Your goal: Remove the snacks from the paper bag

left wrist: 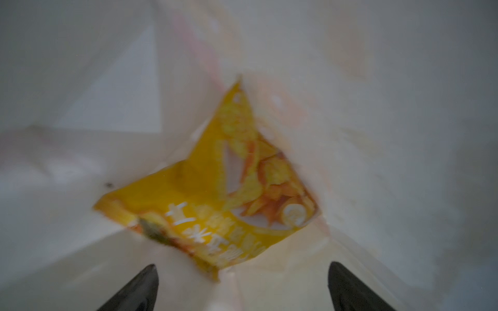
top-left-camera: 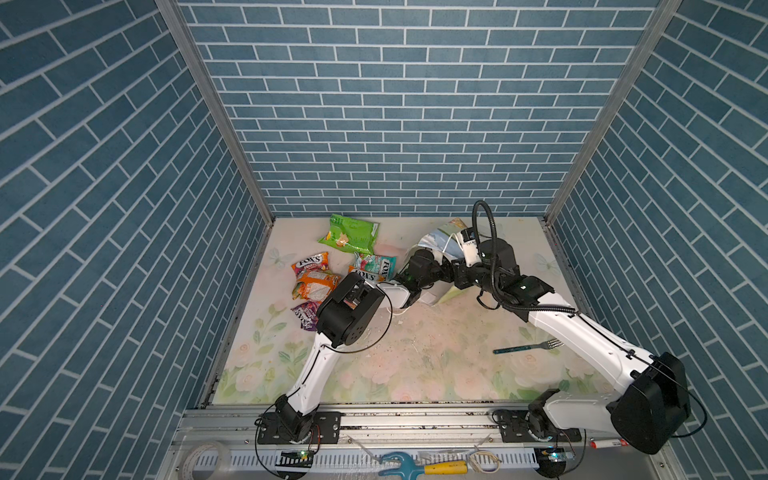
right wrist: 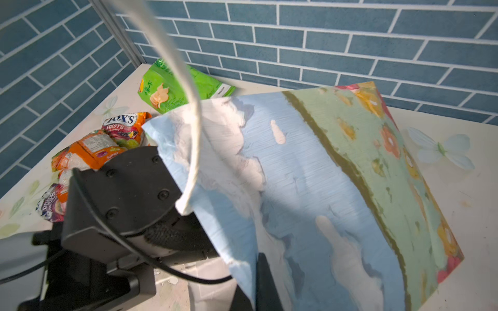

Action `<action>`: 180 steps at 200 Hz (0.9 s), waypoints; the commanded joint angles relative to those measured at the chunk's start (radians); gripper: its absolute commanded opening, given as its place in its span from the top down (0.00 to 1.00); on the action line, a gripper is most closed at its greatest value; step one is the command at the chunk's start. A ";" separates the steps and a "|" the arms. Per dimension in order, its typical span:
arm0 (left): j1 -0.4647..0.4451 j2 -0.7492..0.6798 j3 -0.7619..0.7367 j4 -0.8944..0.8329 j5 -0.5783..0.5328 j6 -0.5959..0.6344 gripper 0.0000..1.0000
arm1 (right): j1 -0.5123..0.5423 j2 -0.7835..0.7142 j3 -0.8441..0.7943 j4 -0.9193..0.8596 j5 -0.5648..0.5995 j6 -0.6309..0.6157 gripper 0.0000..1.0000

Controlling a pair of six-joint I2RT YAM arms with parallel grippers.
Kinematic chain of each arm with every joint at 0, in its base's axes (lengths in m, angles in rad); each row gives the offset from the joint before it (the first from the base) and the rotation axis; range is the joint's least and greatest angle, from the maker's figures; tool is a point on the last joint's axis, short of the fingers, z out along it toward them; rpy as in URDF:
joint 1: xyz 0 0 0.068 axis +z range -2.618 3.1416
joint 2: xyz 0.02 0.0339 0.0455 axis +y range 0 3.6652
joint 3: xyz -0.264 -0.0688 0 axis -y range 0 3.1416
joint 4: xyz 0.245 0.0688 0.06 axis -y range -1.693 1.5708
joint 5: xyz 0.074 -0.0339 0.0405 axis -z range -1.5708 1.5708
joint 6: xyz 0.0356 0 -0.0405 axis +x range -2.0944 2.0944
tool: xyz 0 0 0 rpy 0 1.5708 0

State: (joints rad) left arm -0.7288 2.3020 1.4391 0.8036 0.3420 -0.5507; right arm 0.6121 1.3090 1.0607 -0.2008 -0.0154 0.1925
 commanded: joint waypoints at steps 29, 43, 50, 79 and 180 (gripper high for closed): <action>-0.003 0.029 -0.030 0.196 0.186 0.187 0.00 | -0.003 0.069 0.070 -0.089 -0.223 -0.133 1.00; -0.003 0.045 -0.025 0.217 0.216 0.190 0.01 | -0.006 0.075 0.080 -0.093 -0.241 -0.143 1.00; -0.003 0.052 -0.020 0.220 0.227 0.191 0.00 | -0.009 0.076 0.085 -0.094 -0.251 -0.148 1.00; -0.006 0.056 -0.005 0.168 0.224 0.224 0.00 | -0.018 0.072 0.103 -0.107 -0.233 -0.163 1.00; -0.028 0.034 0.038 -0.049 0.059 0.265 0.00 | -0.020 0.057 0.159 -0.173 -0.036 -0.245 1.00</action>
State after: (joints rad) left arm -0.7364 2.3466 1.4204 0.8352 0.4126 -0.3294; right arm 0.5907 1.3716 1.1690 -0.3401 -0.0864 0.0185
